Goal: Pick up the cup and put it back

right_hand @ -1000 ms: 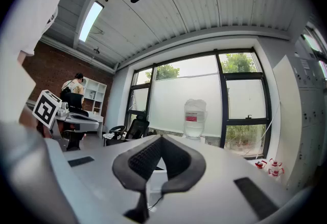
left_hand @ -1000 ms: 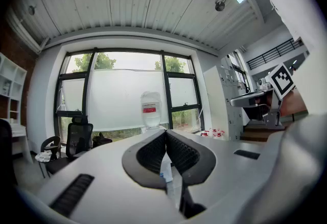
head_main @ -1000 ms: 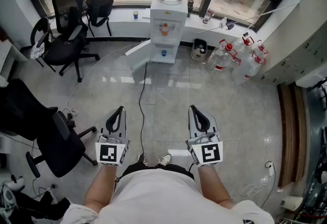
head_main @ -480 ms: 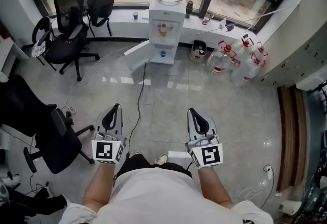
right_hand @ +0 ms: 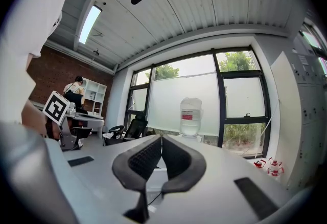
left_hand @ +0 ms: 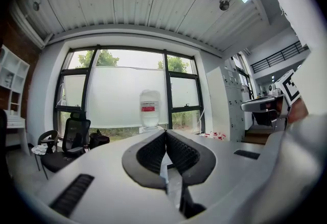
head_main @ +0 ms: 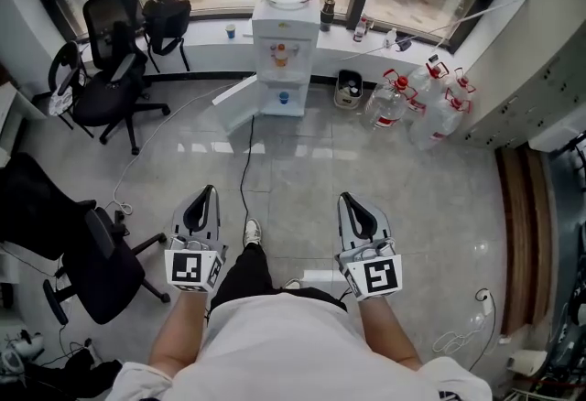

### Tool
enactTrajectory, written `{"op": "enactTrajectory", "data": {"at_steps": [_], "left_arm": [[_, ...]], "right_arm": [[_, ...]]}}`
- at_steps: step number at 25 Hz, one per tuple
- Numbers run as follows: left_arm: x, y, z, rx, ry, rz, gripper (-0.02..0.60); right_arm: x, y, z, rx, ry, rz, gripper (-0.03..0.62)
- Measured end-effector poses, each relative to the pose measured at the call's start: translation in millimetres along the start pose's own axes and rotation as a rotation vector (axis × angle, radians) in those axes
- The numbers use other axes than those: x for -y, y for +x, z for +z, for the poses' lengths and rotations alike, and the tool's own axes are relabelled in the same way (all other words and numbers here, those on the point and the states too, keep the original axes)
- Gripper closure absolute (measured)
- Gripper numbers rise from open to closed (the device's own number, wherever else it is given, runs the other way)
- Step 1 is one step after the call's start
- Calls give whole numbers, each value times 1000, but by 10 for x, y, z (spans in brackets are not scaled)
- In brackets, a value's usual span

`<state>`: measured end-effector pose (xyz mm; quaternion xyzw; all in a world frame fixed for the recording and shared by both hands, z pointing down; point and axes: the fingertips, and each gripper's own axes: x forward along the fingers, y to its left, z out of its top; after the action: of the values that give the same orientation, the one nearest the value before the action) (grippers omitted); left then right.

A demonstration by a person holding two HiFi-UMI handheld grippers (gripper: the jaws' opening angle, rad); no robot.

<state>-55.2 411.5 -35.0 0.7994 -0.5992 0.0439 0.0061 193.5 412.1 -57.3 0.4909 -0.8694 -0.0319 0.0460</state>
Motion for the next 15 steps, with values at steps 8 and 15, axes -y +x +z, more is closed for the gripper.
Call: {"op": "enactTrajectory", "data": {"at_steps": [8, 15], "left_arm": [[-431, 1113, -354, -20, -70, -62, 558], [-1323, 2292, -251, -8, -89, -103, 558]], "right_arm": [[365, 1147, -212, -65, -14, -33, 572], [446, 2686, -99, -115, -20, 0, 572]]}}
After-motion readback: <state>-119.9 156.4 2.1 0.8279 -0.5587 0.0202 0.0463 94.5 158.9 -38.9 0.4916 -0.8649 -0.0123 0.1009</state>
